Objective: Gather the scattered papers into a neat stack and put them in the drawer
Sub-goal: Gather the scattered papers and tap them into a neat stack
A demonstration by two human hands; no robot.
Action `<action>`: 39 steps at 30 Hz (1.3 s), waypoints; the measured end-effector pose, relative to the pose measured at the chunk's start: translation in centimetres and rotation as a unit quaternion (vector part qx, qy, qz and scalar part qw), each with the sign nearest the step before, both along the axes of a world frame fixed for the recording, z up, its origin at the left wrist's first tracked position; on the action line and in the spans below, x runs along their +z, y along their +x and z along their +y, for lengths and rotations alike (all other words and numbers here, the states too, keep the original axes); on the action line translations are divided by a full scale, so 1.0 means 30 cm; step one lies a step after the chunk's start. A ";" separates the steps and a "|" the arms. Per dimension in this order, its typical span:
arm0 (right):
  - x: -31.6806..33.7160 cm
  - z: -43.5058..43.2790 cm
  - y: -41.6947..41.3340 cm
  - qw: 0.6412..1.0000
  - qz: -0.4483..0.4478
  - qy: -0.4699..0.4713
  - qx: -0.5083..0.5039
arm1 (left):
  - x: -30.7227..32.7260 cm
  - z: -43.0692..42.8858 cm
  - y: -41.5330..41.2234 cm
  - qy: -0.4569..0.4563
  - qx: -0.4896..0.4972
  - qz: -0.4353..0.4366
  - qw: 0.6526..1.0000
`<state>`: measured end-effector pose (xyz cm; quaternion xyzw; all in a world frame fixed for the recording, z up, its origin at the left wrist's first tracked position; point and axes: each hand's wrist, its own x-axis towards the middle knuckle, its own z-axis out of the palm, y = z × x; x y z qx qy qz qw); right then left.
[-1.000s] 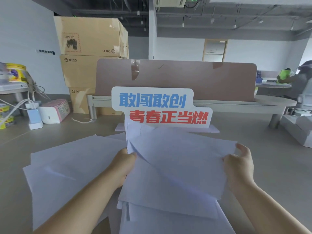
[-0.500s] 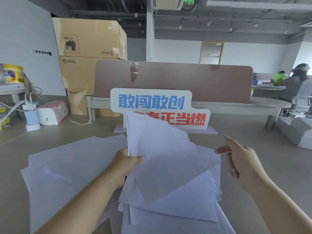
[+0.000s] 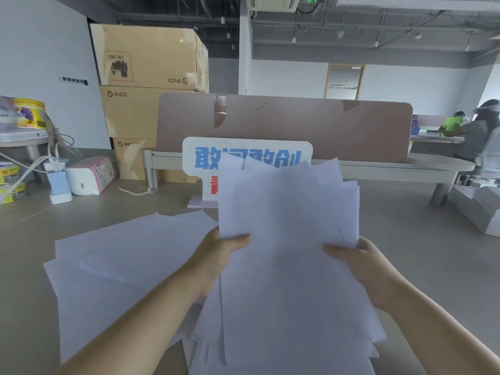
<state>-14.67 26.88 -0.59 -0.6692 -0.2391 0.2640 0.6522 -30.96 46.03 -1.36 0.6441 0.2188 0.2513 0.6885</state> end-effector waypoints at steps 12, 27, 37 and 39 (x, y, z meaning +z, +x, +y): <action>0.001 -0.025 0.063 0.993 -0.007 -0.084 -0.081 | -0.040 0.137 -0.082 0.288 0.095 0.588 0.750; 0.019 -0.025 0.039 0.991 0.029 -0.129 -0.011 | -0.070 0.142 -0.038 0.348 0.108 0.534 0.763; 0.018 -0.045 0.150 0.994 0.051 -0.070 -0.070 | -0.066 0.172 -0.052 0.334 0.094 0.424 0.837; -0.004 -0.054 0.177 0.993 0.037 -0.070 -0.090 | -0.056 0.174 -0.062 0.326 0.127 0.431 0.832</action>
